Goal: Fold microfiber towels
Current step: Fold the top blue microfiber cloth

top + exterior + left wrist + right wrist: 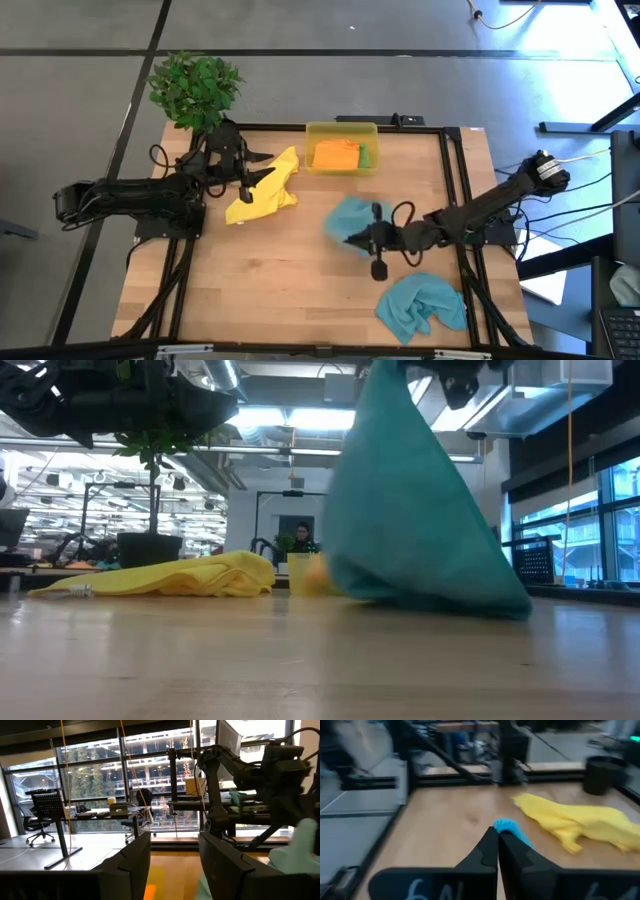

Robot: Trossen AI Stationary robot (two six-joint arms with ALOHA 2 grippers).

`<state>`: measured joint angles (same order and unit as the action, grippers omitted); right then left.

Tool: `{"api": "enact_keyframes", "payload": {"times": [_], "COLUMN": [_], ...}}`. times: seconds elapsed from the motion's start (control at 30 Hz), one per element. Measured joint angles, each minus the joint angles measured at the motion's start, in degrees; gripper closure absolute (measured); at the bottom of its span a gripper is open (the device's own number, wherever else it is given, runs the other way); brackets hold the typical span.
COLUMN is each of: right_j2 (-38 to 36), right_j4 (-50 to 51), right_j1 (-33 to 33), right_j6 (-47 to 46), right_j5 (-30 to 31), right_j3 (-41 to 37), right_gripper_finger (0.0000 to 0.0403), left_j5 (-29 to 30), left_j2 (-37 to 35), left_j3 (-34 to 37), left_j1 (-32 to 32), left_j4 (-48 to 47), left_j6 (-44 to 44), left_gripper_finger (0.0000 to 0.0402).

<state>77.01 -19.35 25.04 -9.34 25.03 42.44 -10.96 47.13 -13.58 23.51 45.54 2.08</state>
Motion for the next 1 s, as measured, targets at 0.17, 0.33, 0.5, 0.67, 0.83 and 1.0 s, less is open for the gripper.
{"api": "enact_keyframes", "payload": {"times": [0.17, 0.33, 0.5, 0.67, 0.83, 1.0], "right_j2": [1.5, 6.5, 11.8, 18.0, 22.3, 23.3], "right_j4": [3.6, 4.7, 3.9, 3.7, 2.8, 2.3], "right_j1": [0.7, -0.6, -2.1, -1.8, -1.9, -2.1], "right_j6": [-2.1, -6.8, -10.2, -14.7, -17.2, -17.2], "right_j5": [-2.8, -12.7, -24.0, -33.3, -35.0, -32.8], "right_j3": [0.0, -0.6, -0.6, -0.6, -0.6, -0.6], "right_gripper_finger": [0.0398, 0.0398, 0.0398, 0.0395, 0.0370, 0.0338], "left_j5": [0.0, 0.0, 0.0, 0.0, 0.0, -0.2], "left_j2": [0.0, 0.0, 0.0, 0.0, 0.0, 0.0], "left_j3": [0.0, 0.0, 0.0, 0.0, 0.0, 0.0], "left_j1": [0.0, 0.0, 0.0, 0.0, 0.0, -0.2], "left_j4": [0.0, 0.0, 0.0, 0.0, 0.1, 0.5], "left_j6": [0.0, 0.0, 0.0, 0.0, -0.1, -4.6], "left_gripper_finger": [0.0245, 0.0245, 0.0245, 0.0245, 0.0245, 0.0245]}}
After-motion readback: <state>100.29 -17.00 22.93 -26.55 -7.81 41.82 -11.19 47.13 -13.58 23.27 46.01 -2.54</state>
